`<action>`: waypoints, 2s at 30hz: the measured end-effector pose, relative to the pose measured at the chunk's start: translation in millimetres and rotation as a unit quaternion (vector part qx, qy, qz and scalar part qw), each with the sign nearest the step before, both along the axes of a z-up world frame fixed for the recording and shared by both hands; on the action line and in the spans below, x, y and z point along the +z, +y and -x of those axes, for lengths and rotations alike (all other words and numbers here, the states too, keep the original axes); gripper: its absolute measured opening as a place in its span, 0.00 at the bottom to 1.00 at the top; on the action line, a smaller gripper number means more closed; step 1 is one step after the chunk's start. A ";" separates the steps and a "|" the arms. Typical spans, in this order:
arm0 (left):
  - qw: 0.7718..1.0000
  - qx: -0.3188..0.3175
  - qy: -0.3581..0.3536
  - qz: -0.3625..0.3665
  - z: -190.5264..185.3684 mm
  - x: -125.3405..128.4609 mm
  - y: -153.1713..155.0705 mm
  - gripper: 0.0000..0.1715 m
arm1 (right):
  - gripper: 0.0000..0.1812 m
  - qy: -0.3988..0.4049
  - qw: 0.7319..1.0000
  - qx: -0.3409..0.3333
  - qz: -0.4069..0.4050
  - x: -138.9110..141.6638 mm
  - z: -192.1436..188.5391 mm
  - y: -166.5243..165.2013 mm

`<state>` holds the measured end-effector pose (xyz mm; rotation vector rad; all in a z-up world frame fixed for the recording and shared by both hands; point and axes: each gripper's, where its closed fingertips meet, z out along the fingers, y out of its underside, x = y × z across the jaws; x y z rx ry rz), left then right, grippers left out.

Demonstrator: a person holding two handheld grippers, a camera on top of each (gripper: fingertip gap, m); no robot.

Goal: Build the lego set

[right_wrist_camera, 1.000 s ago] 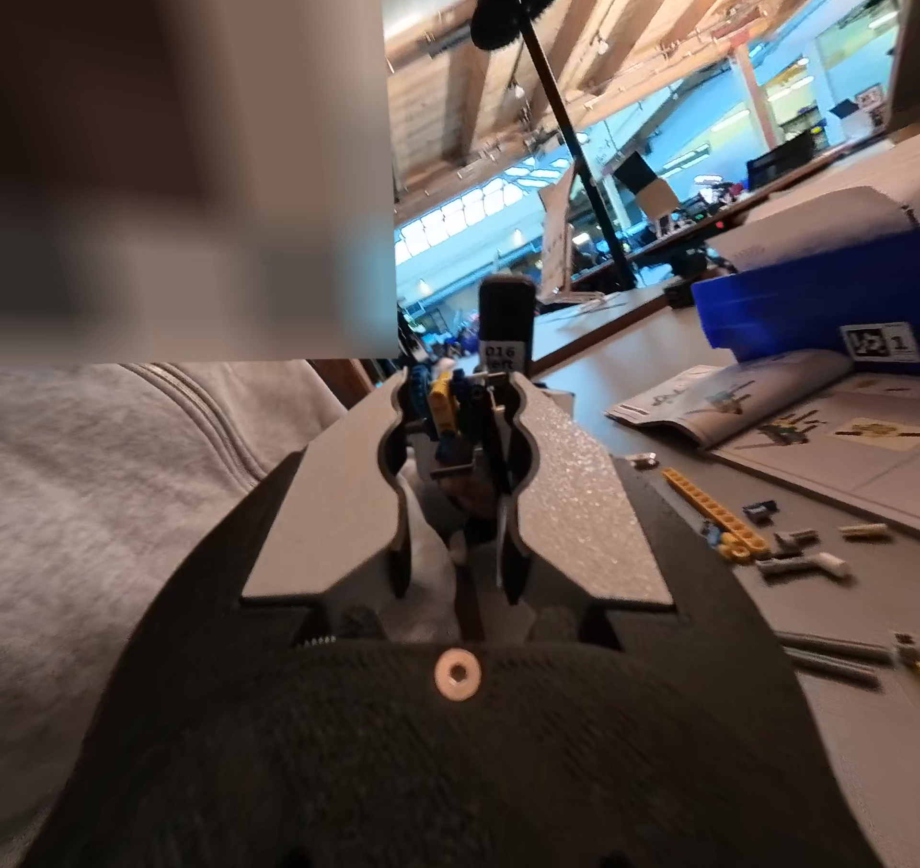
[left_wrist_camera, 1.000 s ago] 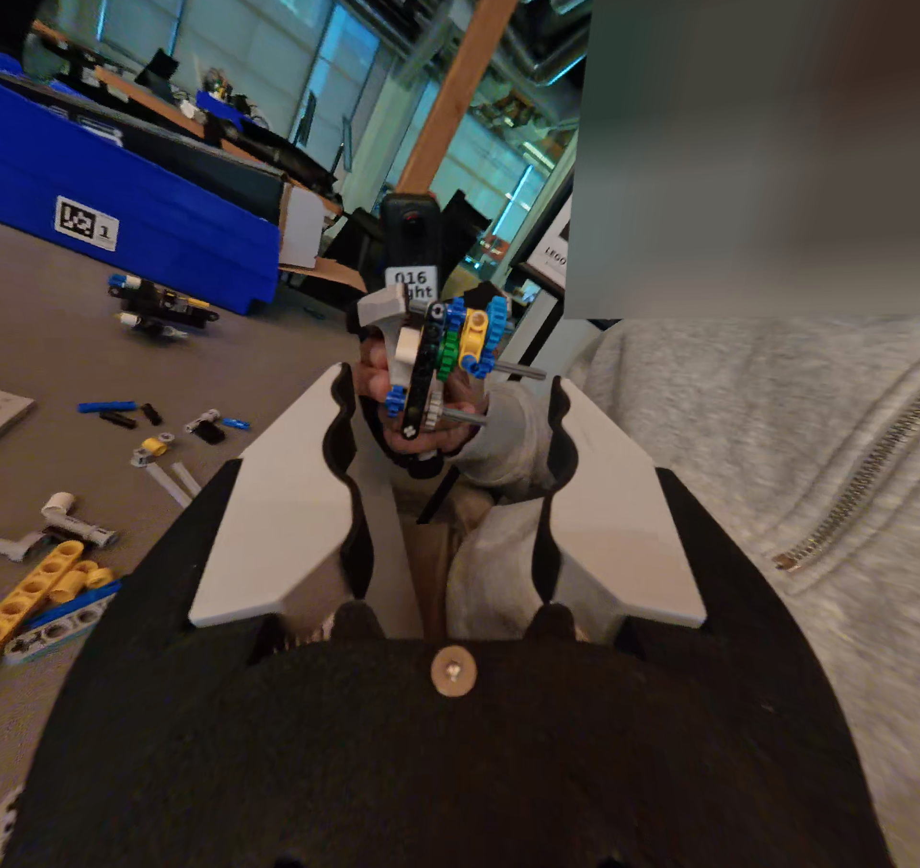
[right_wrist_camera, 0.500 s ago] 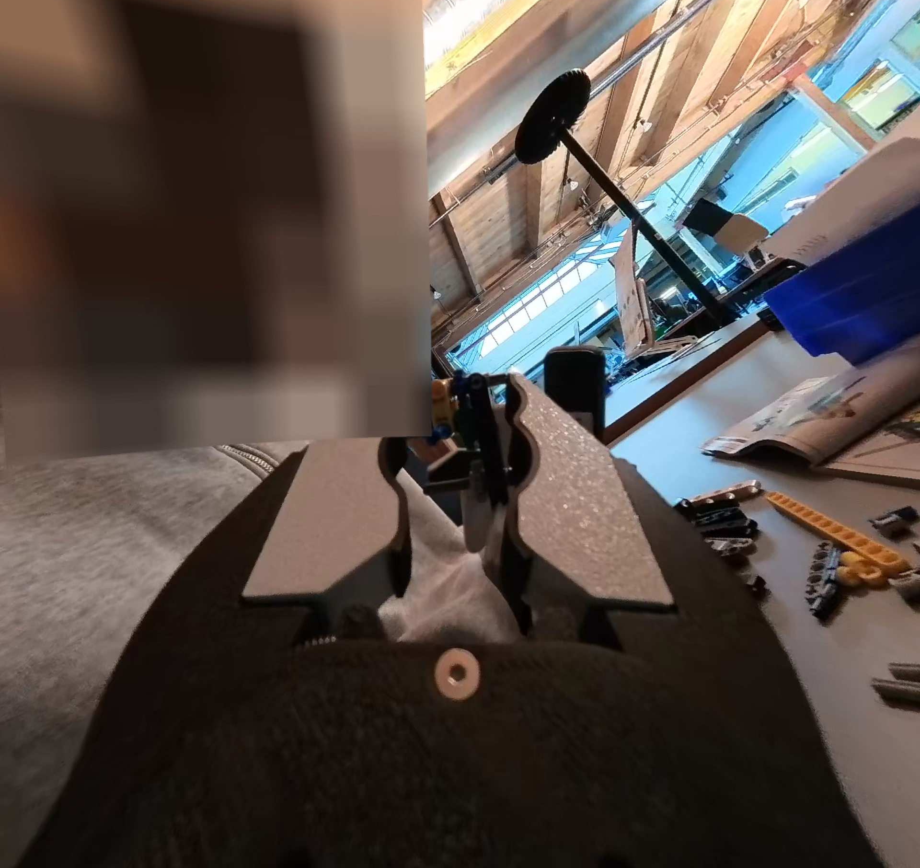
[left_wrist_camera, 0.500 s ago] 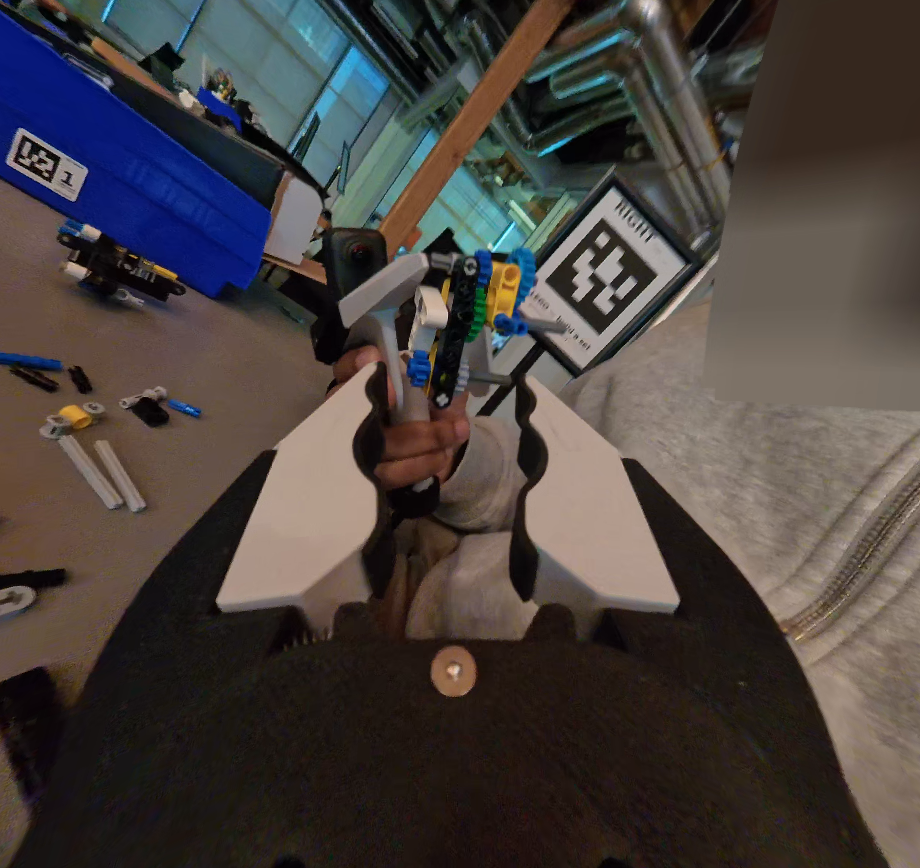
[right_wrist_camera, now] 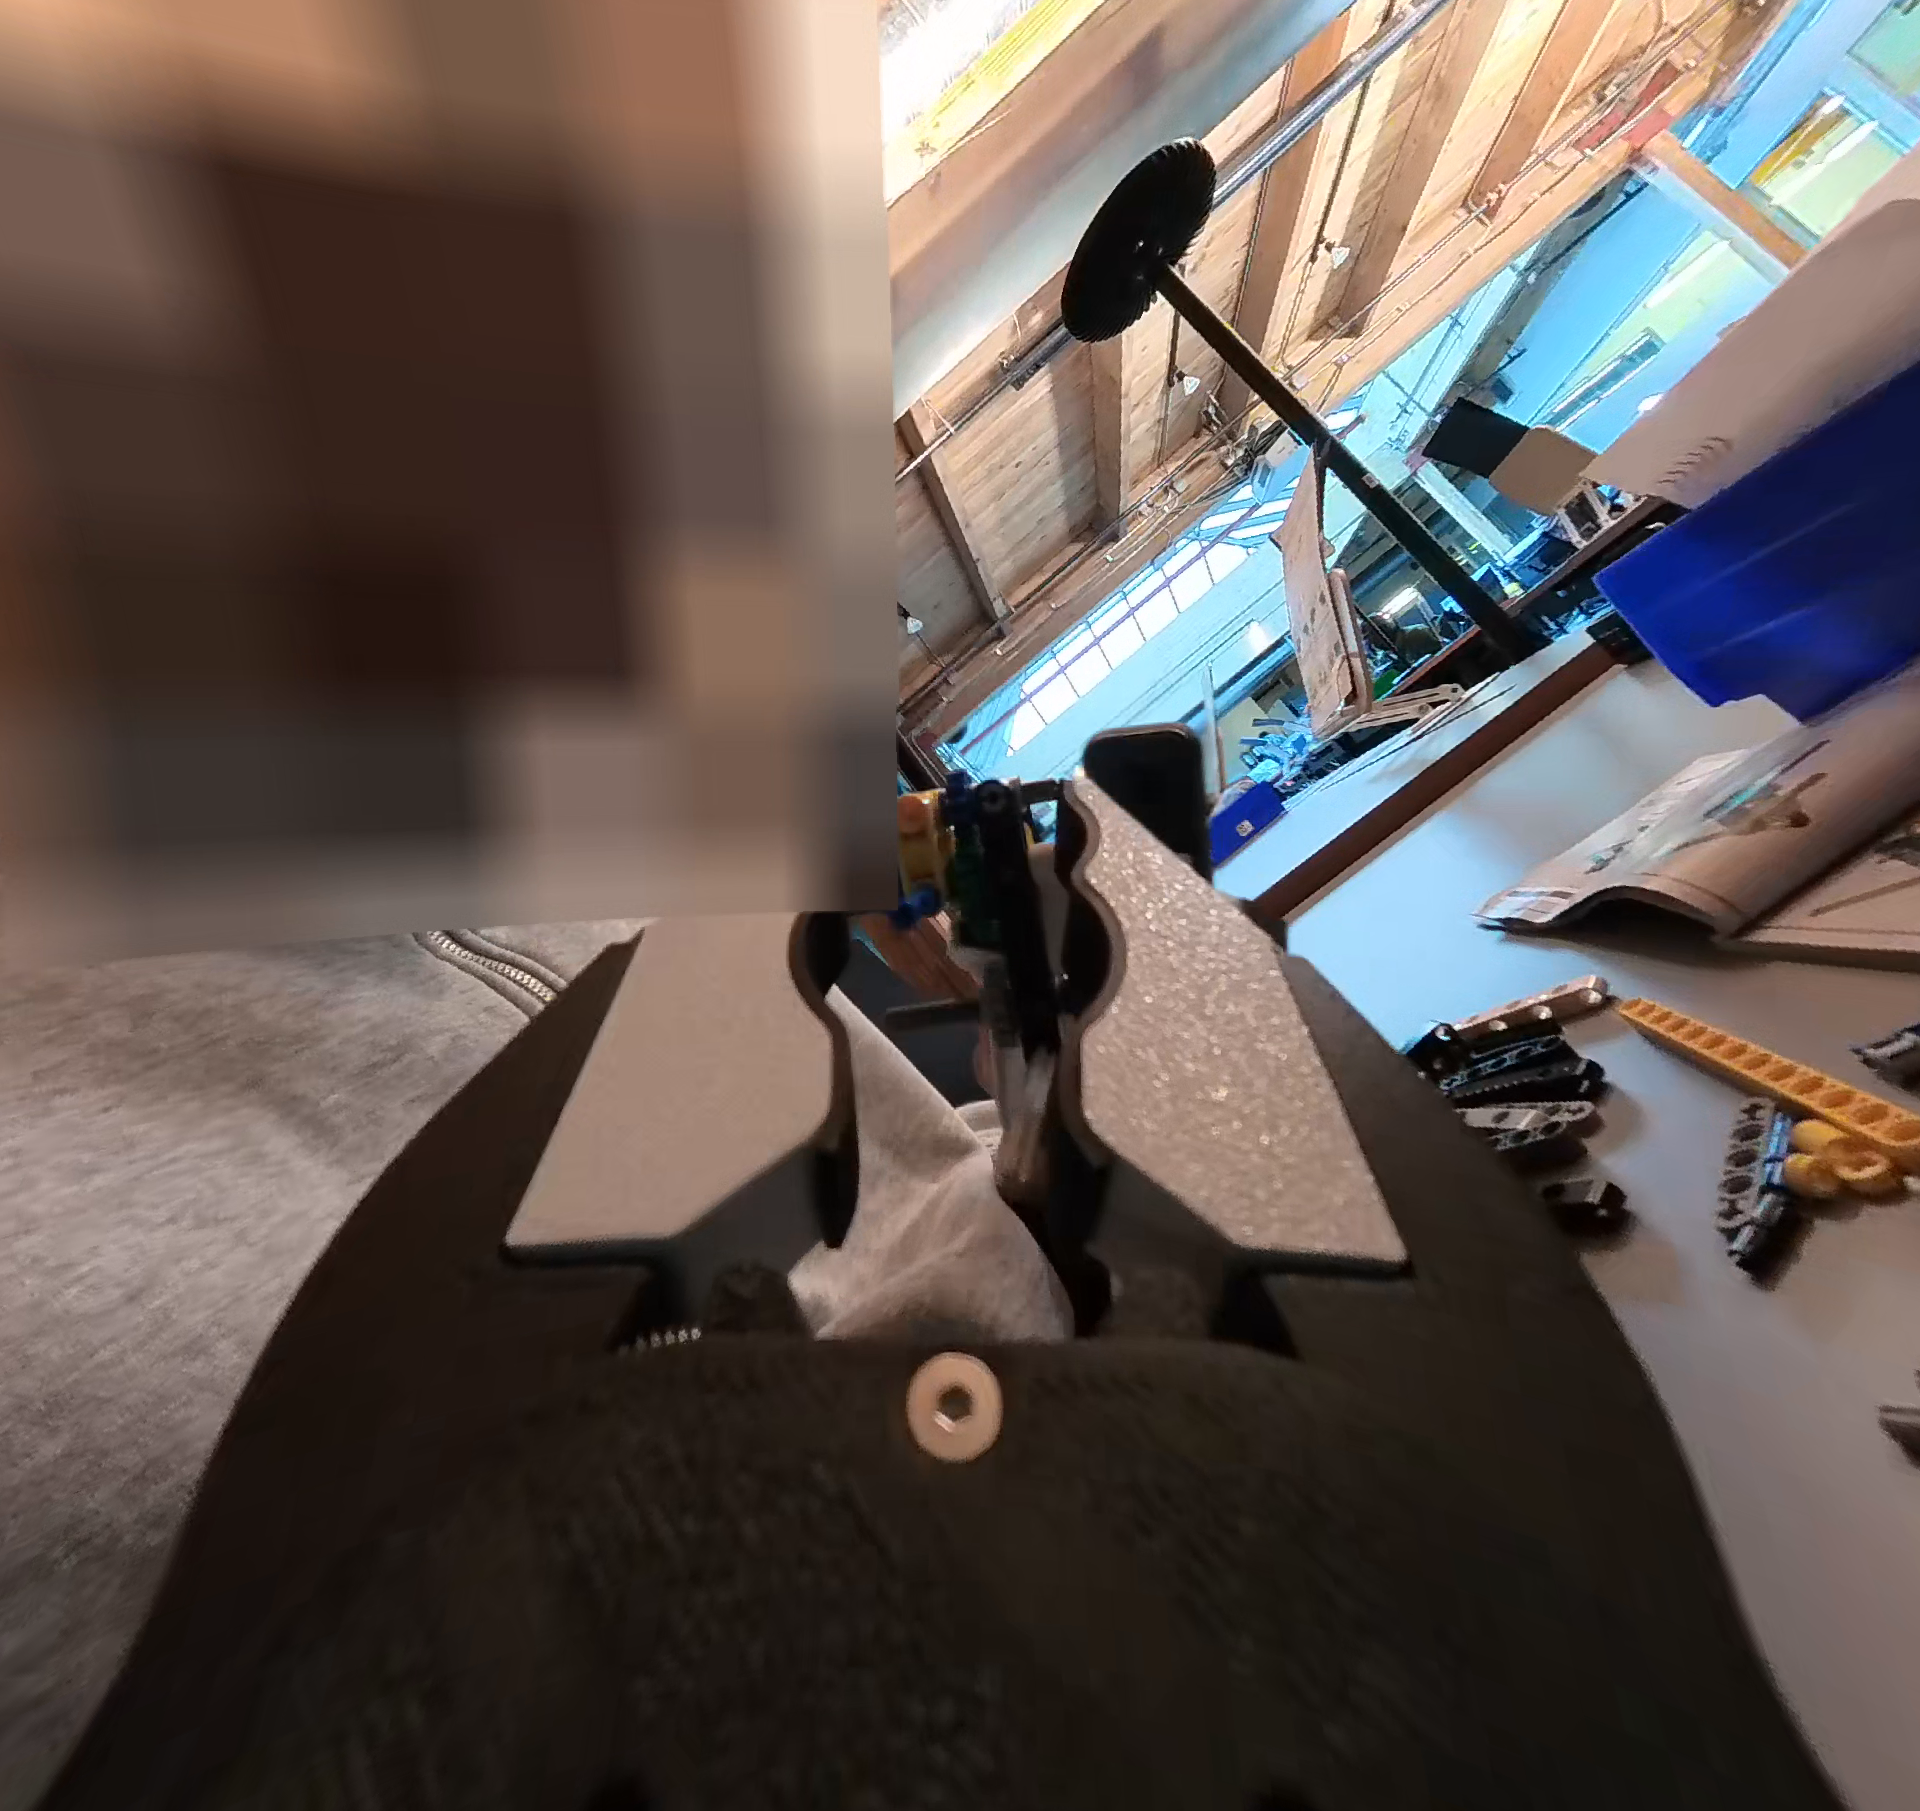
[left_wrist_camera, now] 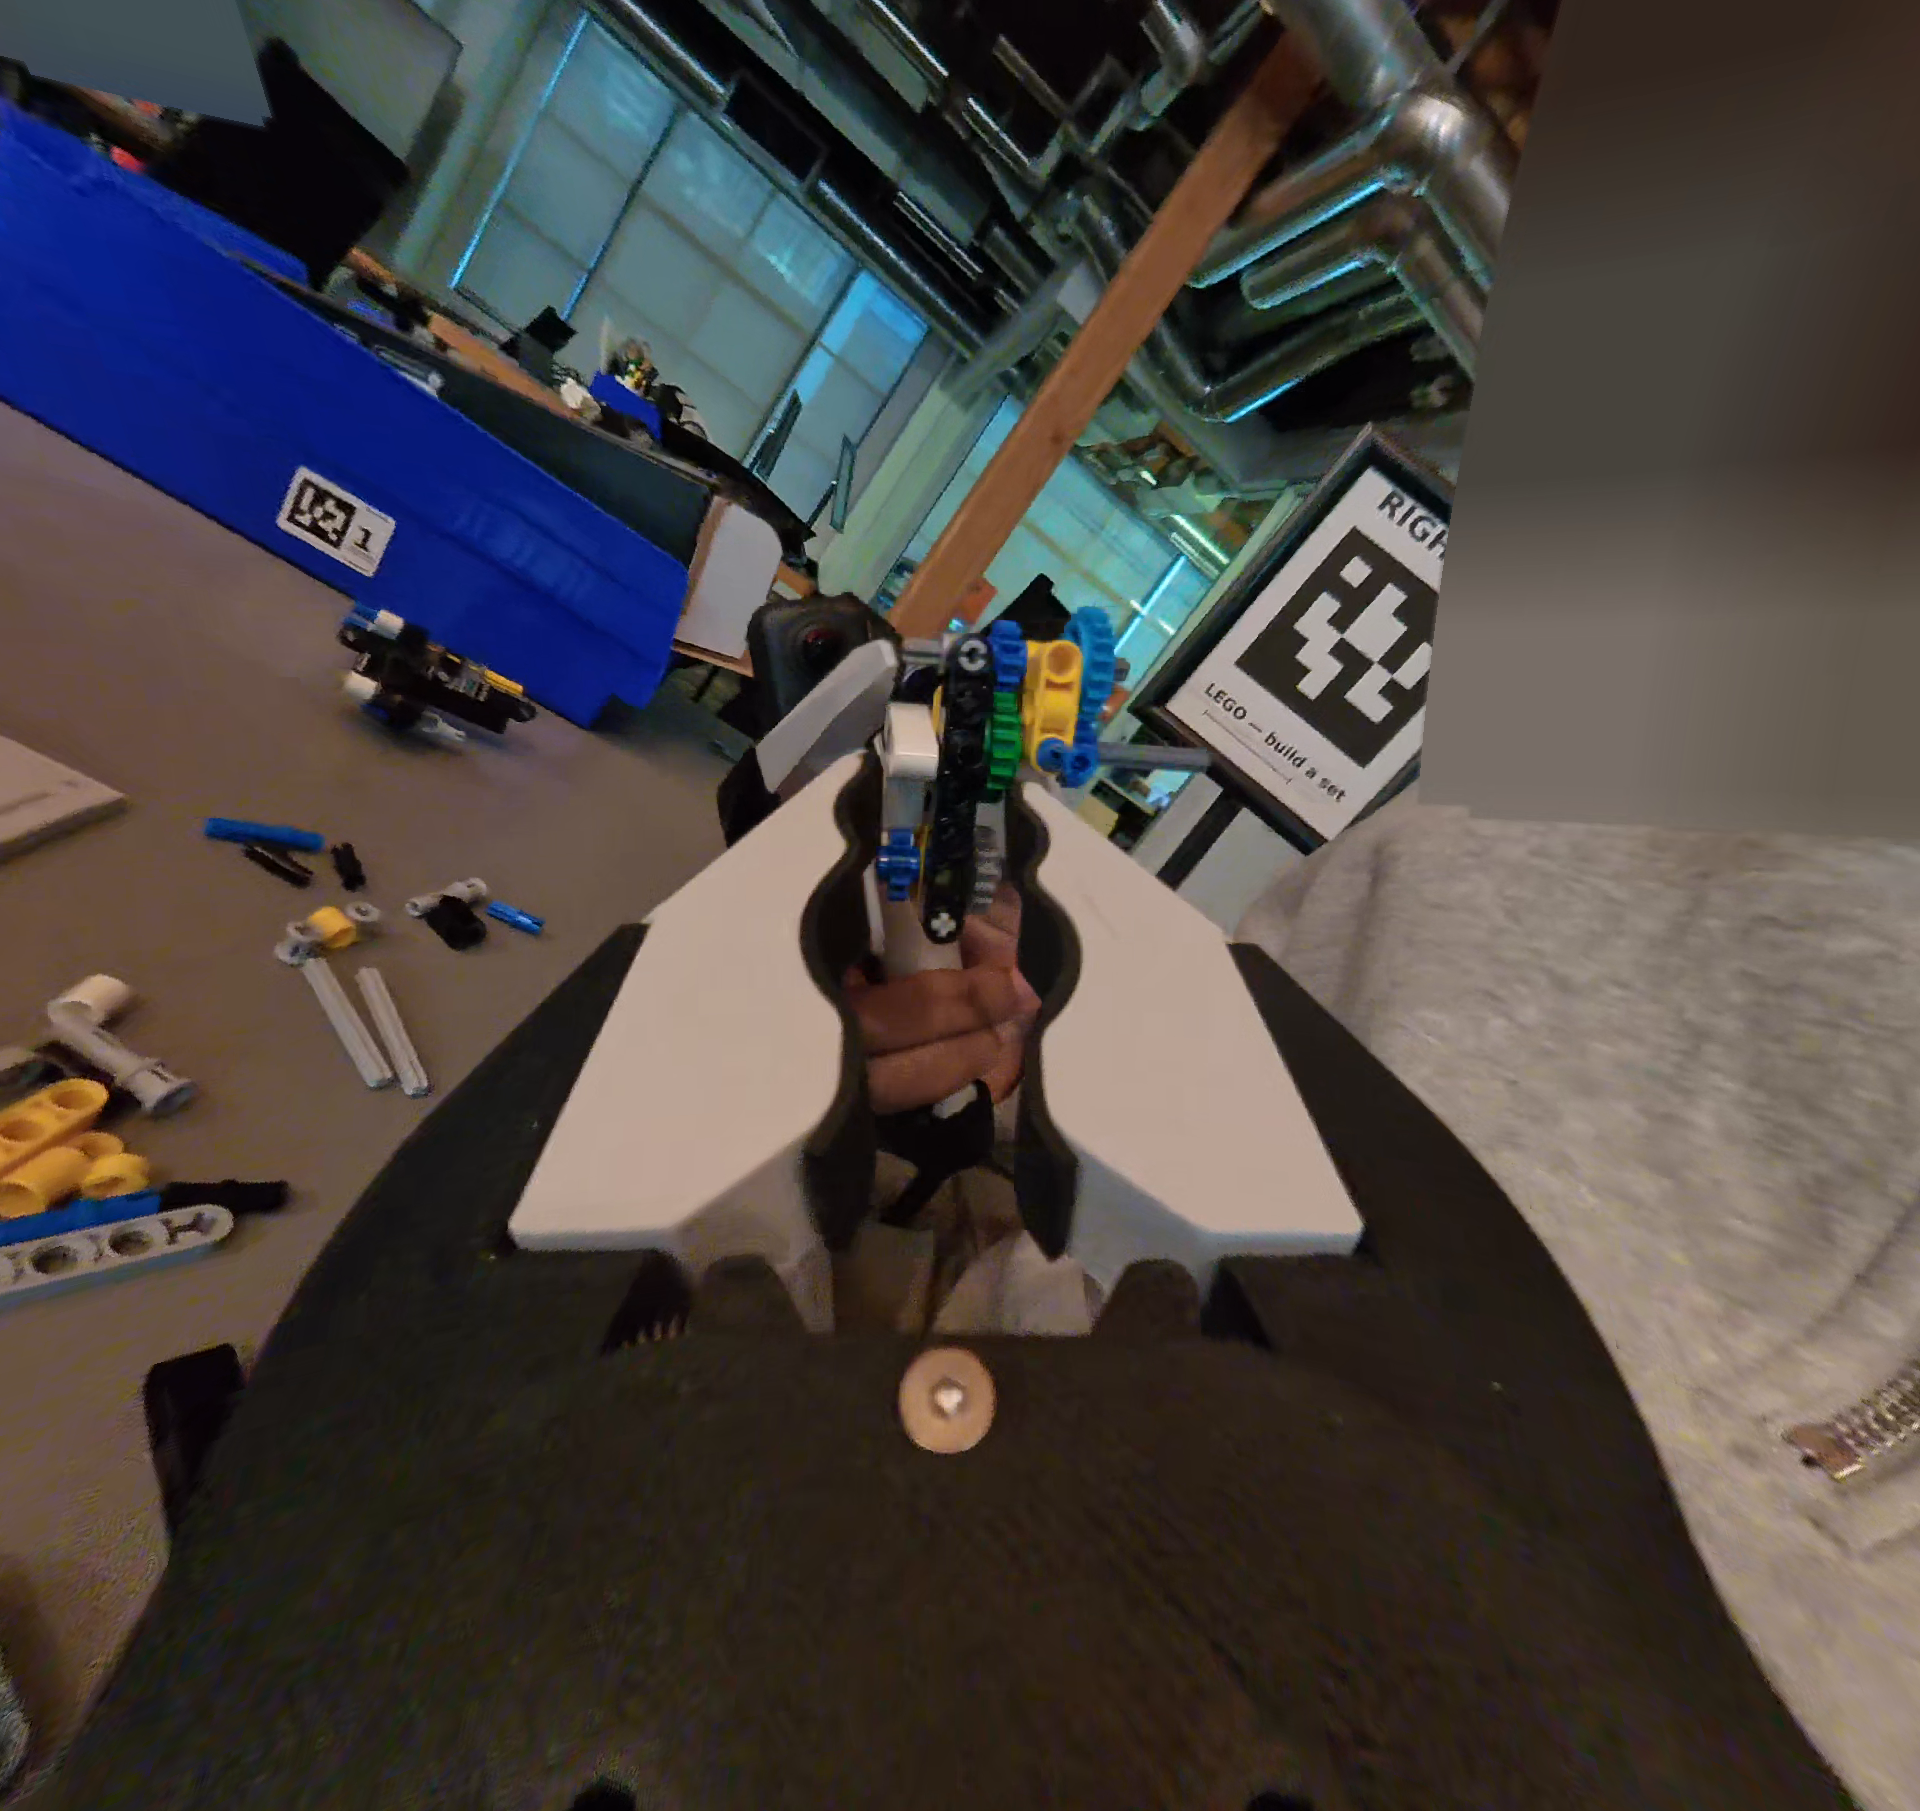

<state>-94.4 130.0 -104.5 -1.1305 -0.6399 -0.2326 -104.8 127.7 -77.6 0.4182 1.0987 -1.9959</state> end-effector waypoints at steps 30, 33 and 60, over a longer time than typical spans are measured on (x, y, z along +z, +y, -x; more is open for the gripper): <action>0.951 -0.035 0.167 0.259 -24.7 -33.6 1.3 0.11 | 0.22 0.367 0.876 0.071 -0.304 -19.6 -19.9 7.9; 0.963 -0.053 0.165 0.205 -31.6 -20.3 2.4 0.11 | 0.21 0.343 0.891 0.115 -0.275 -23.2 -26.2 5.4; 0.979 -0.154 0.099 0.087 -46.1 -14.0 16.0 0.11 | 0.09 0.274 0.949 0.075 -0.133 -17.5 -41.6 8.4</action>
